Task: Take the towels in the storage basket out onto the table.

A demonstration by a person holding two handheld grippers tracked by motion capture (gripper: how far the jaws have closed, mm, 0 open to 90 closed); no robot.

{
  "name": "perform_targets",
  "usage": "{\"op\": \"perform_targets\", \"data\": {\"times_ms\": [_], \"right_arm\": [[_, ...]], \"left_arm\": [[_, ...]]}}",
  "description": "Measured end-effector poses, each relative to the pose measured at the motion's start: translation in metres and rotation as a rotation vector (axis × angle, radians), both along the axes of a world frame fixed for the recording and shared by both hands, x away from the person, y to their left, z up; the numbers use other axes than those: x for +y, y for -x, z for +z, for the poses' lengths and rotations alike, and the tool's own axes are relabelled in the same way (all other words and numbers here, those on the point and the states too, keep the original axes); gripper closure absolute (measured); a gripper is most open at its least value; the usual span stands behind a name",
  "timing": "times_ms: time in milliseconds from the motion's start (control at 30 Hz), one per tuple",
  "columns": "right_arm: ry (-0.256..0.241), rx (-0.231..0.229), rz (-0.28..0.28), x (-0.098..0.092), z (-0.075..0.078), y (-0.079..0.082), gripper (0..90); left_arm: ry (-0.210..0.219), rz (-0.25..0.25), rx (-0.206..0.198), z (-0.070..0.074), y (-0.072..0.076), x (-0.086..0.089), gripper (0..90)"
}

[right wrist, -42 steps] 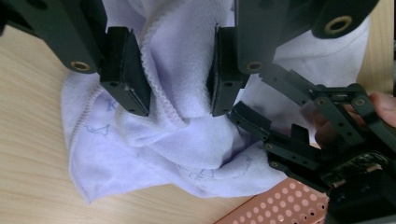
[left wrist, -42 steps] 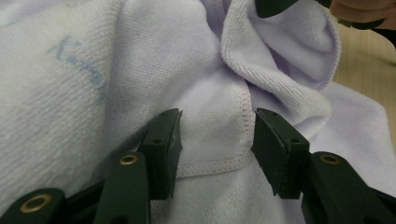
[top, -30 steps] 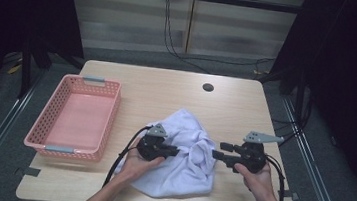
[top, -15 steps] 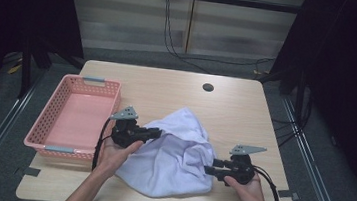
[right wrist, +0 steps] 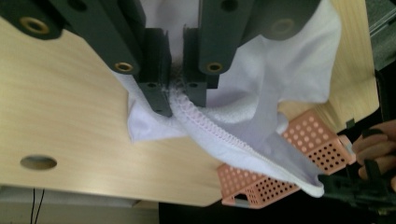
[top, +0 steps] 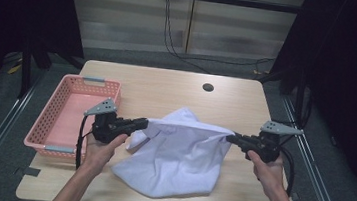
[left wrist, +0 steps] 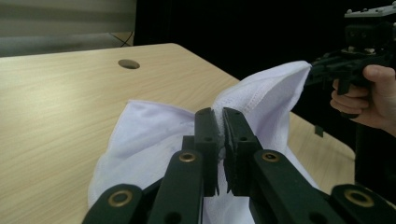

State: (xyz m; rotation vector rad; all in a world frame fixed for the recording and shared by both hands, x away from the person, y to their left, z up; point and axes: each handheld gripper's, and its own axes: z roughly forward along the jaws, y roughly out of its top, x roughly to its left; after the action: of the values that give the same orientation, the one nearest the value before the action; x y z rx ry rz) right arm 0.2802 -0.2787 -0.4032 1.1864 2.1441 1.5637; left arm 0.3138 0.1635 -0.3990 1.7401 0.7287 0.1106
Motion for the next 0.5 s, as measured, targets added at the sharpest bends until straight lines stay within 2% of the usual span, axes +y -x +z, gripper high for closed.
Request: {"op": "perform_targets", "data": {"times_ms": [33, 67, 100, 167, 200, 233, 300, 367, 500], "right_arm": [[0.000, 0.000, 0.007, 0.002, 0.001, -0.003, 74.9], [0.014, 0.005, -0.003, 0.006, -0.001, -0.005, 70.7], [0.021, 0.025, -0.010, 0.009, -0.008, -0.009, 67.9], [0.022, 0.069, -0.004, 0.013, -0.027, -0.015, 63.2], [0.034, 0.109, -0.002, 0.016, -0.045, -0.017, 61.3], [0.034, 0.109, -0.002, 0.016, -0.045, -0.017, 61.3], [0.062, 0.143, -0.006, 0.015, -0.057, -0.018, 59.9], [0.074, 0.147, -0.002, 0.012, -0.062, -0.017, 58.7], [0.068, 0.142, -0.007, 0.003, -0.070, -0.015, 54.6]], "left_arm": [[-0.014, 0.002, 0.002, -0.001, 0.001, 0.001, 85.4], [-0.006, 0.009, 0.010, -0.004, 0.002, 0.004, 85.3], [-0.008, 0.013, 0.020, -0.007, 0.002, 0.007, 85.3], [-0.039, 0.029, 0.034, -0.014, 0.003, 0.010, 85.3], [-0.043, 0.039, 0.054, -0.021, 0.002, 0.012, 85.3], [-0.043, 0.039, 0.054, -0.021, 0.002, 0.012, 85.3], [-0.038, 0.046, 0.072, -0.028, 0.000, 0.016, 85.2], [-0.043, 0.047, 0.079, -0.030, 0.000, 0.016, 85.2], [-0.040, 0.050, 0.085, -0.032, -0.002, 0.017, 85.2]]}}
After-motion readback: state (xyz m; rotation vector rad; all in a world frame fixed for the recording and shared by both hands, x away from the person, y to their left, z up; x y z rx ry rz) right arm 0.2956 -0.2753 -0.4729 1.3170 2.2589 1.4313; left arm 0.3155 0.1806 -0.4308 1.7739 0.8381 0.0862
